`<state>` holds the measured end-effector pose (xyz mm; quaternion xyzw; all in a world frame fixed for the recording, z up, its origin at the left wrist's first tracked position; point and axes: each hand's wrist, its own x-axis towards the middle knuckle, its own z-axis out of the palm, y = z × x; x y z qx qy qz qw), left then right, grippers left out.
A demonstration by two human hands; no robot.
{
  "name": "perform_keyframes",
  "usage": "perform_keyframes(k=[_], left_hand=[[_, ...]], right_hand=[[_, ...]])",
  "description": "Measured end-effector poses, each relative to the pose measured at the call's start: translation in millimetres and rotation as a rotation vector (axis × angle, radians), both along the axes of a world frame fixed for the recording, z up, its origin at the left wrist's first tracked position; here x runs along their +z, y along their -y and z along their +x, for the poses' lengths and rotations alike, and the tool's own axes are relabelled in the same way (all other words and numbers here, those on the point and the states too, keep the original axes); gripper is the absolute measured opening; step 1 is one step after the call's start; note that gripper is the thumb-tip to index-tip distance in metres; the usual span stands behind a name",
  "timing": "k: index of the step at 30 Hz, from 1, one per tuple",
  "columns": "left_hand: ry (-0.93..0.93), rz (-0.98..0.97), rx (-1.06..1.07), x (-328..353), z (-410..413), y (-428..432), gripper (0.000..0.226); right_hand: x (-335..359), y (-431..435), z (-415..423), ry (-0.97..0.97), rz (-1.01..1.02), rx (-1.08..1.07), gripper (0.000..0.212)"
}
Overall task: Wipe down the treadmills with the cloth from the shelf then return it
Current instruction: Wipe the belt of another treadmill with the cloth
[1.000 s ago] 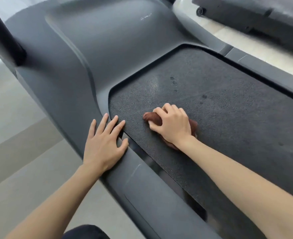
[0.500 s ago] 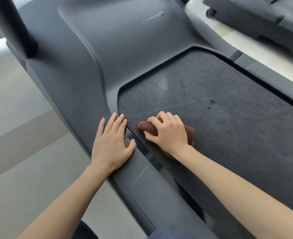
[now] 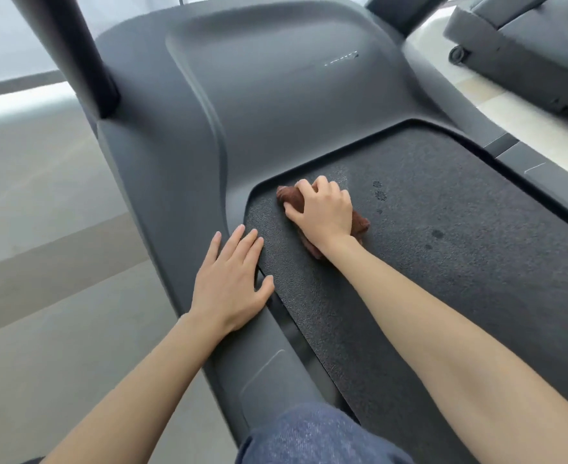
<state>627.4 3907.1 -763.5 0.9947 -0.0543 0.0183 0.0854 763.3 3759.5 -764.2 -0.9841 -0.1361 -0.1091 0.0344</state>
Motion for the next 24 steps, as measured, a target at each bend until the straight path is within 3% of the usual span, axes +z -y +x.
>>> perform_keyframes(k=[6, 12, 16, 24], left_hand=[[-0.022, 0.052, 0.005, -7, 20, 10, 0.071], [-0.041, 0.033, 0.018, -5, 20, 11, 0.067], [-0.053, 0.016, 0.013, -3, 21, 11, 0.066], [-0.065, 0.024, 0.007, -1, 22, 12, 0.066]], right_hand=[[-9, 78, -27, 0.120, -0.005, 0.140, 0.036], [2, 180, 61, 0.013, -0.021, -0.409, 0.045], [-3, 159, 95, 0.008, 0.039, -0.548, 0.046], [1, 47, 52, 0.027, 0.035, -0.128, 0.040]])
